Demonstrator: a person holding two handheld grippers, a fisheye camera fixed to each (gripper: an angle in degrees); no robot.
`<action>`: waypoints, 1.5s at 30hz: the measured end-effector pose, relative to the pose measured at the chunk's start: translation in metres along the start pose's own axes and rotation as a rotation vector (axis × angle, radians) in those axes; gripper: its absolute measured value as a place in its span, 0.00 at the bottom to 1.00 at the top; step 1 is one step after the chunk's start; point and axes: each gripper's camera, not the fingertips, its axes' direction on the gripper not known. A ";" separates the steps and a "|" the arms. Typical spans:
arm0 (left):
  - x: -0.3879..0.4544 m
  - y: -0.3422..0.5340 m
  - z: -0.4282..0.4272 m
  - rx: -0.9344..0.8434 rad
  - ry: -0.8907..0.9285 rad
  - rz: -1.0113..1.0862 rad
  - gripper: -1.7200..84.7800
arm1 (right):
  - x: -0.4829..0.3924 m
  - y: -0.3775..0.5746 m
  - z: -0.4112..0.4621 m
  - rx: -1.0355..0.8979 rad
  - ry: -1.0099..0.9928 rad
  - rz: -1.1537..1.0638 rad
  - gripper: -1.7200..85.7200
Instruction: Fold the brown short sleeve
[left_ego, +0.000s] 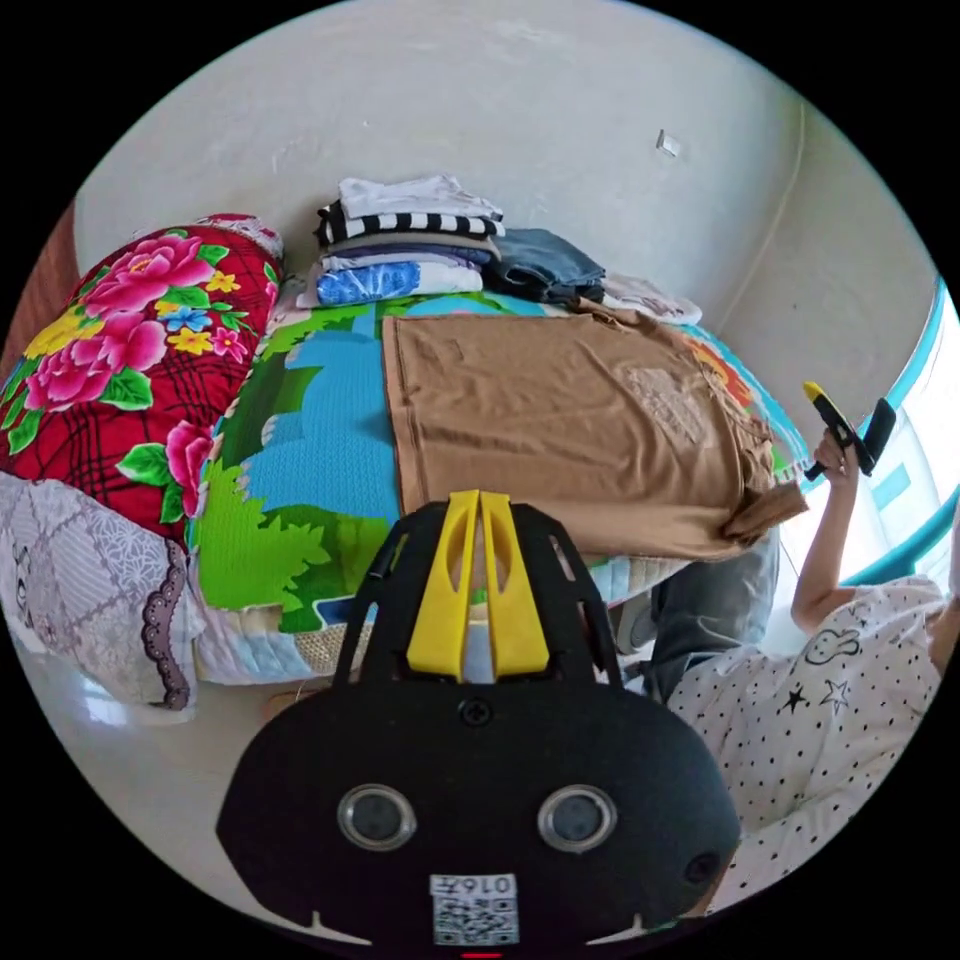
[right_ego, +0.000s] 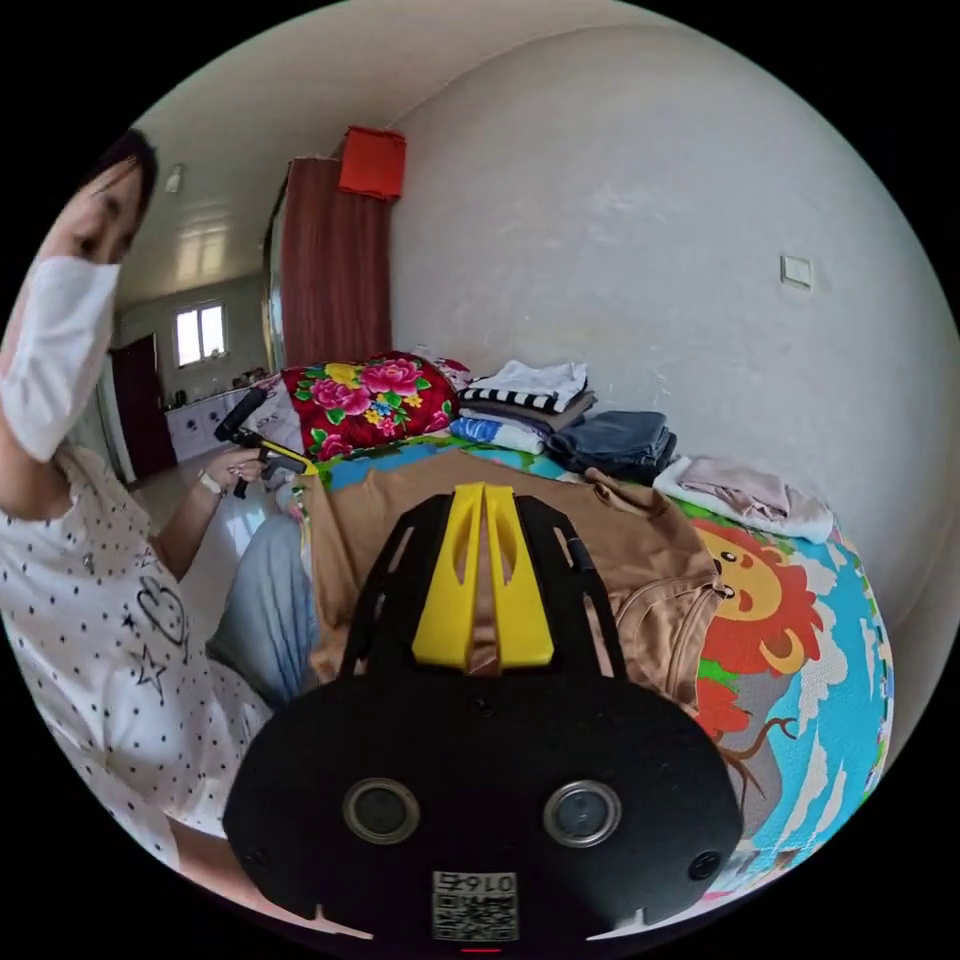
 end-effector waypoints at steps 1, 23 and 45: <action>-0.001 -0.009 0.007 -0.001 -0.023 -0.049 0.01 | 0.006 -0.007 0.009 -0.017 0.010 0.026 0.02; 0.346 -0.032 0.099 -0.060 0.328 0.661 0.06 | -0.043 0.097 0.012 -0.279 -0.127 0.187 0.11; 0.422 -0.053 0.043 0.008 0.556 0.978 0.01 | -0.089 -0.018 0.086 -0.373 -0.310 -0.715 0.14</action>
